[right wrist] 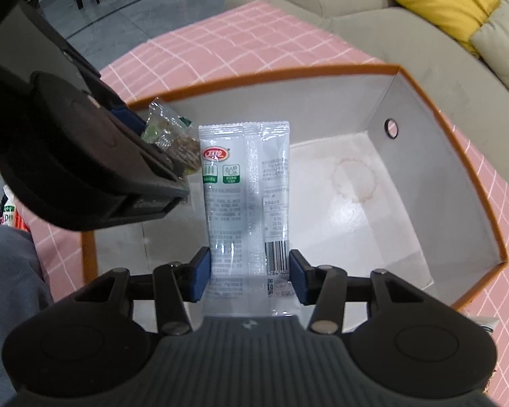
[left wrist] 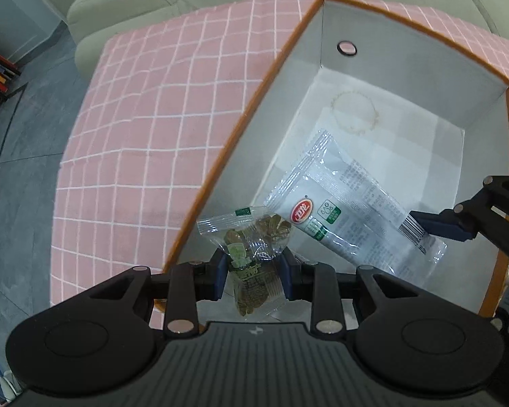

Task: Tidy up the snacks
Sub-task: 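Carry the white pouch and nut bag over the orange box with both grippers, then open both grippers to drop the pouch and nut bag into the box, then move both grippers back over the snack pile, then grasp the red snack bag with the right gripper while the left grasps the candy-ball pack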

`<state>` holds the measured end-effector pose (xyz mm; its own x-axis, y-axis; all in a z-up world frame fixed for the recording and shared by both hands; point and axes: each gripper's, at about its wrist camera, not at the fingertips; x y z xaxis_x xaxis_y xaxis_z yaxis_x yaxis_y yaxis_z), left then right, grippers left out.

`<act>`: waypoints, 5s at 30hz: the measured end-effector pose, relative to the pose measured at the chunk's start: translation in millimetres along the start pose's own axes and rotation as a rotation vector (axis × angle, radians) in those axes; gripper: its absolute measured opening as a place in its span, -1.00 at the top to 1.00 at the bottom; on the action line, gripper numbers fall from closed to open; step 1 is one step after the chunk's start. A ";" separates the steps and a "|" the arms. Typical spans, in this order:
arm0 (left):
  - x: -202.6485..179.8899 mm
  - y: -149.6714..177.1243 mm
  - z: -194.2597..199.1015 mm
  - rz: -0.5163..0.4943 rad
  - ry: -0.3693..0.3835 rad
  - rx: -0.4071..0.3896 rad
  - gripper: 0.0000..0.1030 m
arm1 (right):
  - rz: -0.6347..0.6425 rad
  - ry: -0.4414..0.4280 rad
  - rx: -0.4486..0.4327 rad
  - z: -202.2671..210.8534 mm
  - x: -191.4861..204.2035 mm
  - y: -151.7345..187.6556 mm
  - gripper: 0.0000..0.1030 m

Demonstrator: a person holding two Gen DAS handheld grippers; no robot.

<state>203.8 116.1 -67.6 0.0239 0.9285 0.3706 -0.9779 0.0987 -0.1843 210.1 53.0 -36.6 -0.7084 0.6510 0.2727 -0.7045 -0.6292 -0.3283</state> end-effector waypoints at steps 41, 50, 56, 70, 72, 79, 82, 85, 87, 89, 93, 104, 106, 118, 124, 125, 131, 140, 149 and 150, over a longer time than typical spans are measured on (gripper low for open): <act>19.1 51.8 89.1 0.214 0.108 -0.303 0.00 | -0.160 0.094 -0.324 103.9 -1.6 59.5 -0.38; -3.8 84.4 125.7 0.246 0.214 -0.432 0.00 | -0.243 0.137 -0.456 140.6 3.7 115.0 -0.49; -29.6 101.7 141.8 0.214 0.242 -0.473 0.00 | -0.301 0.159 -0.496 152.3 2.1 153.4 -0.49; -85.3 119.3 139.5 0.158 0.368 -0.431 0.00 | -0.457 0.250 -0.468 150.7 -20.1 250.4 -0.48; -94.5 121.3 135.6 0.142 0.377 -0.424 0.00 | -0.485 0.260 -0.455 149.1 -25.1 261.1 -0.48; -136.4 126.4 108.7 0.082 0.446 -0.359 0.00 | -0.567 0.276 -0.380 132.7 -44.2 293.5 -0.48; -153.3 127.5 97.8 0.041 0.455 -0.338 0.00 | -0.563 0.280 -0.359 128.1 -49.2 299.1 -0.48; -171.7 123.7 86.8 -0.048 0.473 -0.338 -0.10 | -0.541 0.289 -0.326 121.1 -57.2 299.2 -0.48; -183.4 120.3 76.3 -0.096 0.459 -0.322 -0.10 | -0.524 0.295 -0.293 114.0 -62.6 295.2 -0.48; -192.2 116.0 65.7 -0.124 0.438 -0.304 -0.10 | -0.506 0.298 -0.272 107.5 -67.3 291.7 -0.46; -198.8 107.7 50.1 -0.120 0.444 -0.252 -0.11 | -0.486 0.294 -0.264 100.1 -76.8 285.1 -0.27; -224.2 93.9 36.4 -0.220 0.418 -0.242 -0.15 | -0.402 0.276 -0.225 83.4 -95.8 271.7 0.63; -224.6 92.4 34.0 -0.220 0.453 -0.223 0.19 | -0.399 0.263 -0.224 82.4 -98.9 268.3 0.75; -197.8 106.7 38.9 -0.140 0.465 -0.191 0.55 | -0.371 0.239 -0.250 71.1 -100.4 248.1 0.73; -204.2 95.7 55.5 -0.270 0.396 -0.345 -0.38 | -0.444 0.268 -0.291 83.1 -101.6 258.9 0.22; -207.6 93.3 57.5 -0.305 0.385 -0.362 -0.47 | -0.462 0.272 -0.295 85.3 -102.8 261.8 0.15; -229.8 78.9 50.6 -0.508 0.358 -0.374 -0.57 | -0.566 0.235 -0.267 86.7 -114.9 279.0 -0.06; -248.4 58.8 40.7 -0.647 0.335 -0.385 -0.62 | -0.611 0.170 -0.260 81.8 -125.6 284.8 -0.10; -248.0 53.7 31.1 -0.516 0.348 -0.270 -0.35 | -0.598 0.156 -0.232 78.4 -114.2 283.0 -0.25; -245.4 55.4 30.4 -0.472 0.329 -0.249 -0.34 | -0.589 0.165 -0.225 76.6 -111.2 281.4 -0.29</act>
<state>137.4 -117.1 -141.1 0.5429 0.8221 0.1718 -0.7697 0.5688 -0.2899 87.4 -229.0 -90.1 -0.1780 0.9278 0.3279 -0.9341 -0.0546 -0.3527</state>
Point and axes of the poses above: each gripper's, at about its wrist camera, not at the fingertips, and z roughly against the way its jaws point, x to its left, y to its underside, and after that the axes turned 12 degrees about -y, right-handed
